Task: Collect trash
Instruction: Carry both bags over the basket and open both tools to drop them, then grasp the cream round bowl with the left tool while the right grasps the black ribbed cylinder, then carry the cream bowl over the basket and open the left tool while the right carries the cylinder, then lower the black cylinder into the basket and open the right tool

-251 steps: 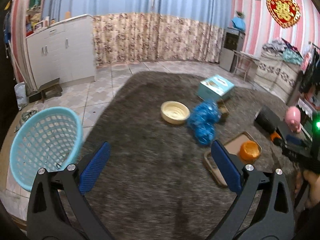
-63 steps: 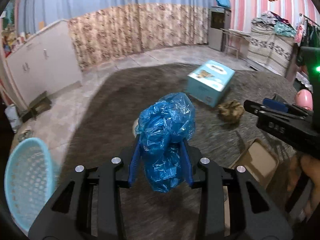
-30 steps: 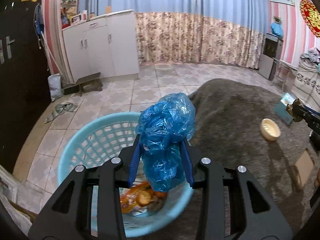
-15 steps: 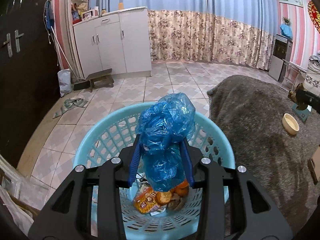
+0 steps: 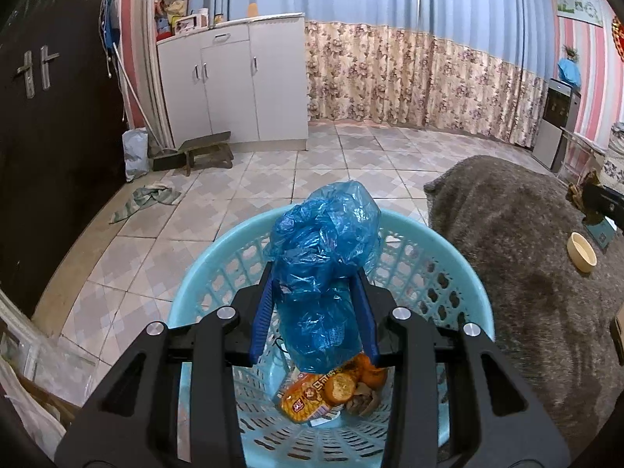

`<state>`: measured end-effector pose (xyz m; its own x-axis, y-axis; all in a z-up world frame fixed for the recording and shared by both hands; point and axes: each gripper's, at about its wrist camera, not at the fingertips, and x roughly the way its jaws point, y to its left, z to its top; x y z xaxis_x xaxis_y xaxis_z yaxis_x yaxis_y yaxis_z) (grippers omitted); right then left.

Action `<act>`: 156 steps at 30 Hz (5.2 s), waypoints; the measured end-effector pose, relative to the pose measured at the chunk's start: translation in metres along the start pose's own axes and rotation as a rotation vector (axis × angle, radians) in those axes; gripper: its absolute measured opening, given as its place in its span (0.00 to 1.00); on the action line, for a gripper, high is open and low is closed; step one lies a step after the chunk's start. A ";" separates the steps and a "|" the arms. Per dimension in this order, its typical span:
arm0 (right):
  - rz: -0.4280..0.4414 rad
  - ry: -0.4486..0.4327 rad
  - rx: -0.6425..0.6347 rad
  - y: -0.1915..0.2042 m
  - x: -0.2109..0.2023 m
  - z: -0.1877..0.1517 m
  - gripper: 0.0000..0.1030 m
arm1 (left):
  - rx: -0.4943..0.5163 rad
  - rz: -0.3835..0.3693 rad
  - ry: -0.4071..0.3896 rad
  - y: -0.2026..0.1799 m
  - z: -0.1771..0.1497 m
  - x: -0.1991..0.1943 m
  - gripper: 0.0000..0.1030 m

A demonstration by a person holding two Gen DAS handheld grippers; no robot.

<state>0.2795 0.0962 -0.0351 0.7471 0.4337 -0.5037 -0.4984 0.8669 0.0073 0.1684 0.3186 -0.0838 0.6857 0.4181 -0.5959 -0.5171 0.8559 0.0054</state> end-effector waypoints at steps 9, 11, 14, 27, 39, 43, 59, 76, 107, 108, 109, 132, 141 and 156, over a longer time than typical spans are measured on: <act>0.038 0.024 -0.038 0.026 0.007 -0.006 0.43 | -0.008 0.012 -0.035 0.015 0.001 -0.010 0.79; 0.065 0.039 -0.041 0.035 0.010 -0.008 0.43 | -0.021 0.030 -0.038 0.023 0.002 -0.014 0.82; 0.118 0.060 -0.054 0.050 0.015 -0.012 0.43 | -0.049 0.060 -0.046 0.040 0.002 -0.020 0.87; 0.223 0.121 -0.176 0.106 0.037 -0.036 0.66 | -0.119 0.152 0.004 0.079 -0.017 -0.031 0.92; -0.062 0.082 -0.036 -0.057 -0.016 -0.018 0.82 | -0.133 -0.001 -0.030 0.013 0.007 -0.055 0.95; -0.239 0.077 0.015 -0.137 -0.043 -0.022 0.83 | -0.088 -0.072 -0.021 -0.037 0.015 -0.055 0.95; -0.559 0.226 0.216 -0.323 -0.064 -0.074 0.94 | 0.036 -0.321 0.033 -0.191 0.012 -0.039 0.95; -0.553 0.259 0.138 -0.325 -0.021 -0.082 0.93 | 0.300 -0.297 0.172 -0.314 0.007 0.039 0.94; -0.584 0.308 0.049 -0.314 -0.005 -0.077 0.72 | 0.151 -0.178 0.084 -0.136 0.027 -0.055 0.58; -0.588 0.332 0.017 -0.314 -0.001 -0.077 0.72 | 0.146 -0.177 0.083 -0.131 0.028 -0.055 0.58; -0.589 0.353 -0.009 -0.315 0.001 -0.078 0.73 | 0.131 -0.177 0.080 -0.123 0.030 -0.056 0.58; -0.185 0.052 0.063 -0.156 -0.088 -0.015 0.67 | 0.001 -0.035 0.086 0.007 0.000 -0.027 0.58; -0.059 0.084 -0.037 -0.065 -0.052 -0.017 0.67 | 0.055 -0.034 0.082 -0.002 0.014 -0.006 0.78; 0.158 0.155 -0.223 0.094 0.016 -0.009 0.67 | -0.098 0.132 0.023 0.080 0.006 -0.046 0.95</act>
<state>0.2406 0.1821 -0.0506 0.5850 0.5014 -0.6374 -0.7002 0.7088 -0.0850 0.0982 0.3694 -0.0513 0.5970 0.5170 -0.6135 -0.6505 0.7595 0.0072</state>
